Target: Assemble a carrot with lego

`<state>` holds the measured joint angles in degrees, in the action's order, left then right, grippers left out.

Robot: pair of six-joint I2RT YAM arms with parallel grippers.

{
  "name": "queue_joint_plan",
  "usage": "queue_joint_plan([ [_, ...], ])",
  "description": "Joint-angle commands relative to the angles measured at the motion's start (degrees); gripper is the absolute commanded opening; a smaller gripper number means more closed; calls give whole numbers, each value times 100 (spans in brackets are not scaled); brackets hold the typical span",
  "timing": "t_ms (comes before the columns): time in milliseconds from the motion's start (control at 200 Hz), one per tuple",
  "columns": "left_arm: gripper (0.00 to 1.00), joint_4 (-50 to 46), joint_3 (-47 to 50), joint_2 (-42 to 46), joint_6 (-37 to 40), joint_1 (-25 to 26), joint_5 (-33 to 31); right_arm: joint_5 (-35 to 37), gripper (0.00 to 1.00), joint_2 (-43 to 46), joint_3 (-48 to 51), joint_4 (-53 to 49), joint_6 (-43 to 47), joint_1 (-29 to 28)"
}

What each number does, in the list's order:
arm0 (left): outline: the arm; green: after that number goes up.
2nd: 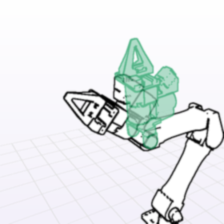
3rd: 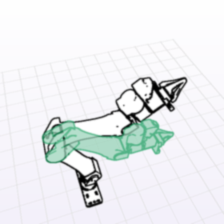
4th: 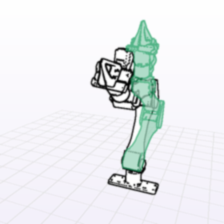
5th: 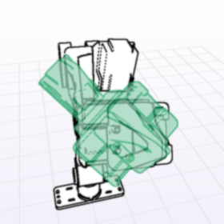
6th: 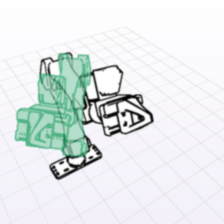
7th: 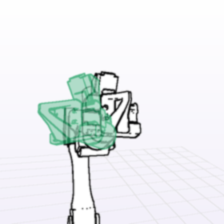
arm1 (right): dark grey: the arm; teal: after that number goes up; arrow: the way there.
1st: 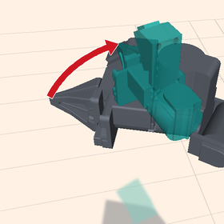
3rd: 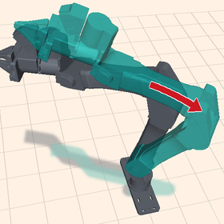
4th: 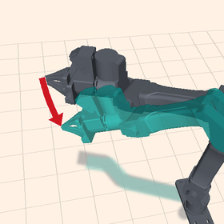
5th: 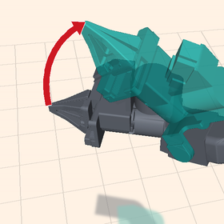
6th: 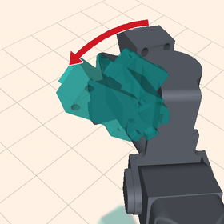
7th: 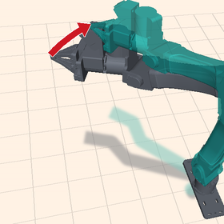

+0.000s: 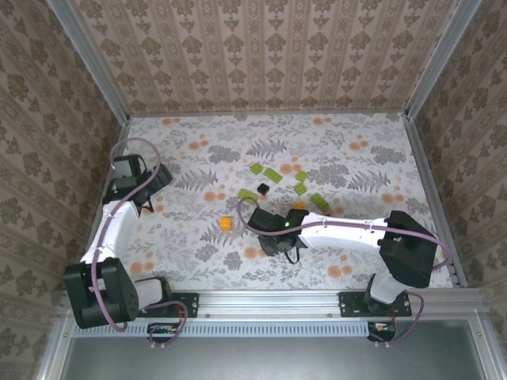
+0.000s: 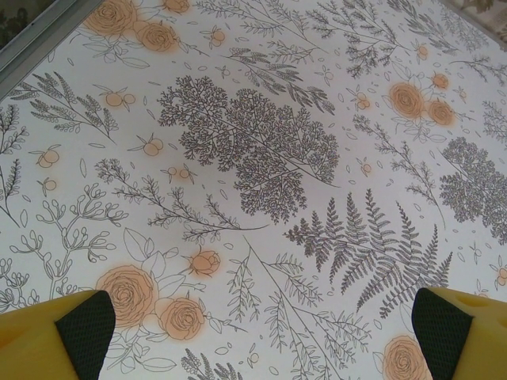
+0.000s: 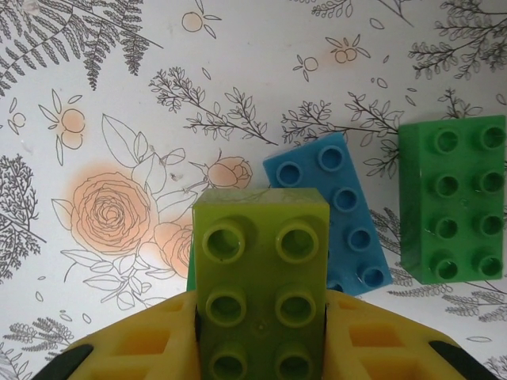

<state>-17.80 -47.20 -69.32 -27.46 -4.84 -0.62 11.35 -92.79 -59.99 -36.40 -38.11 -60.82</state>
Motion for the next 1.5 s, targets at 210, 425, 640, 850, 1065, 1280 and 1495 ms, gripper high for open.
queue_joint_plan([
  [210, 100, -28, -165, -3, -66, 72, -25, -25, 32, -415, -171, 19, -137, -27],
  [425, 100, -37, -159, -3, -59, 80, -35, -133, 32, -489, -130, -5, -135, -27],
  [640, 100, -31, -159, -20, -52, 88, -38, -204, 32, -425, -1, -158, -94, -27],
  [850, 100, -35, -156, -20, -55, 96, -45, -261, 32, -339, 116, -349, 72, -35],
  [1065, 100, -75, -162, 2, -24, 97, -73, -363, 32, -306, 119, -403, 196, -35],
  [1280, 100, -71, -166, 9, -22, 106, -67, -388, 32, -323, 138, -438, 251, -35],
  [1495, 100, -50, -158, -3, -24, 112, -68, -447, 32, -530, 230, -367, 244, -49],
])
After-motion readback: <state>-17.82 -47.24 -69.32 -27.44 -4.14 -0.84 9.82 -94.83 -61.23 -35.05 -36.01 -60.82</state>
